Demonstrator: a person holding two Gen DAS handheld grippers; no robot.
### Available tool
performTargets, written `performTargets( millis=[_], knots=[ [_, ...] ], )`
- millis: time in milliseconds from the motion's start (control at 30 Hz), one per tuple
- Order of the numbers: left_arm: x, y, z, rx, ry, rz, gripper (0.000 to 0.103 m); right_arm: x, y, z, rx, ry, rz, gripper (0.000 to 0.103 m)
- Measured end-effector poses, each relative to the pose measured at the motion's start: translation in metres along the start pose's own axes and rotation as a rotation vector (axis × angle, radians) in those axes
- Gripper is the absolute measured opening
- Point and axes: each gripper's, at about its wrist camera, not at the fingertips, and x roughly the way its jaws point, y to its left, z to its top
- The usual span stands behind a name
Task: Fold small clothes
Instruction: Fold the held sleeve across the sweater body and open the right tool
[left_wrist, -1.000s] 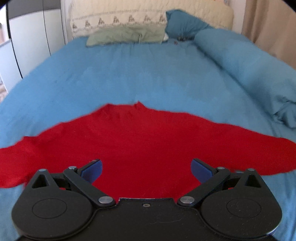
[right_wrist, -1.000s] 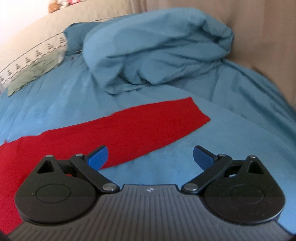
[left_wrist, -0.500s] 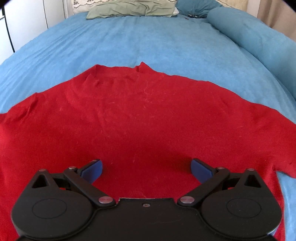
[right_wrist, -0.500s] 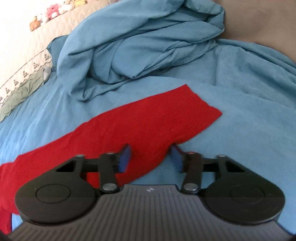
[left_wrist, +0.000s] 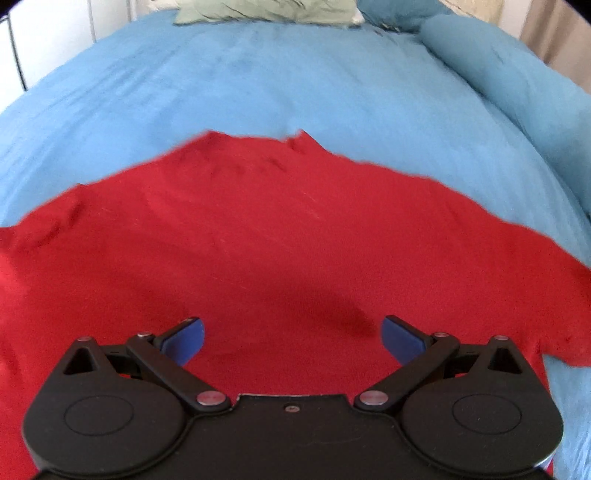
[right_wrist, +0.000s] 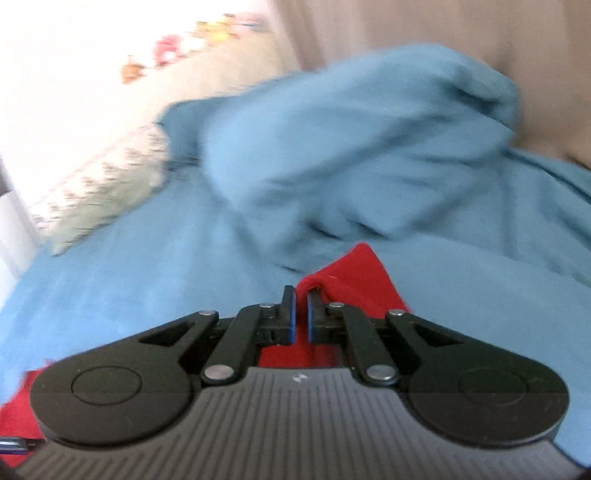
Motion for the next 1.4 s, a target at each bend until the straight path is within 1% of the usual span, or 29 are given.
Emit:
performTargets(
  millis=[67, 133, 233, 300, 333, 367, 400, 500, 533, 600, 667, 700, 733, 767, 800, 833, 867, 967, 1033, 1100, 1167, 1200, 1267, 1400],
  knots=[
    [-0.015, 0.016, 0.002, -0.015, -0.032, -0.004, 0.103, -0.006, 0.042, 0.008, -0.045, -0.015, 0.076, 0.021],
    [-0.029, 0.033, 0.005, -0.031, -0.063, 0.003, 0.103, -0.012, 0.094, 0.010, -0.097, -0.035, 0.173, 0.021],
    [-0.048, 0.066, 0.004, -0.054, -0.097, 0.034, 0.103, -0.019, 0.175, -0.005, -0.197, -0.039, 0.328, 0.021],
    [-0.058, 0.088, 0.001, -0.067, -0.117, 0.064, 0.103, -0.016, 0.231, -0.033, -0.288, -0.004, 0.419, 0.021],
    [-0.062, 0.101, -0.002, -0.072, -0.126, 0.079, 0.103, -0.012, 0.257, -0.054, -0.339, 0.028, 0.454, 0.021],
    [-0.063, 0.109, -0.004, -0.076, -0.129, 0.089, 0.103, -0.007, 0.275, -0.073, -0.373, 0.060, 0.475, 0.021],
    [-0.063, 0.117, -0.006, -0.081, -0.128, 0.098, 0.103, 0.001, 0.295, -0.100, -0.417, 0.109, 0.495, 0.021],
    [-0.061, 0.140, -0.015, -0.089, -0.112, 0.111, 0.103, 0.022, 0.322, -0.169, -0.523, 0.217, 0.493, 0.021],
    [-0.060, 0.145, -0.018, -0.089, -0.107, 0.112, 0.103, 0.026, 0.325, -0.188, -0.552, 0.241, 0.485, 0.021],
    [-0.057, 0.151, -0.021, -0.086, -0.105, 0.107, 0.103, 0.027, 0.324, -0.210, -0.571, 0.265, 0.483, 0.021],
    [-0.058, 0.149, -0.023, -0.076, -0.106, 0.095, 0.103, 0.022, 0.322, -0.222, -0.611, 0.253, 0.477, 0.025],
    [-0.061, 0.147, -0.024, -0.070, -0.107, 0.083, 0.103, 0.017, 0.318, -0.224, -0.635, 0.235, 0.475, 0.031],
    [-0.063, 0.144, -0.023, -0.061, -0.111, 0.069, 0.103, 0.011, 0.321, -0.223, -0.656, 0.227, 0.479, 0.053],
    [-0.064, 0.138, -0.020, -0.047, -0.118, 0.056, 0.103, 0.005, 0.317, -0.223, -0.676, 0.213, 0.481, 0.069],
    [-0.066, 0.131, -0.018, -0.031, -0.127, 0.046, 0.103, -0.005, 0.309, -0.220, -0.698, 0.173, 0.487, 0.085],
    [-0.068, 0.123, -0.016, -0.009, -0.138, 0.036, 0.103, -0.010, 0.310, -0.220, -0.716, 0.143, 0.491, 0.090],
    [-0.069, 0.110, -0.012, 0.022, -0.151, 0.025, 0.103, -0.017, 0.304, -0.216, -0.730, 0.128, 0.490, 0.090],
    [-0.067, 0.075, -0.003, 0.104, -0.178, -0.006, 0.103, -0.031, 0.282, -0.203, -0.725, 0.137, 0.473, 0.090],
    [-0.061, 0.049, 0.000, 0.163, -0.183, -0.025, 0.103, -0.033, 0.271, -0.190, -0.708, 0.144, 0.453, 0.093],
    [-0.049, 0.024, 0.003, 0.219, -0.176, -0.030, 0.101, -0.035, 0.252, -0.183, -0.677, 0.162, 0.431, 0.094],
    [-0.033, 0.008, 0.004, 0.254, -0.145, -0.040, 0.098, -0.034, 0.239, -0.179, -0.650, 0.173, 0.410, 0.095],
    [-0.025, 0.002, 0.005, 0.266, -0.133, -0.035, 0.094, -0.030, 0.233, -0.177, -0.639, 0.178, 0.390, 0.096],
    [-0.010, -0.007, 0.006, 0.280, -0.108, -0.016, 0.091, -0.026, 0.219, -0.174, -0.610, 0.192, 0.362, 0.096],
    [0.014, -0.006, 0.007, 0.298, -0.080, 0.009, 0.081, -0.025, 0.195, -0.174, -0.560, 0.214, 0.362, 0.096]
  ],
)
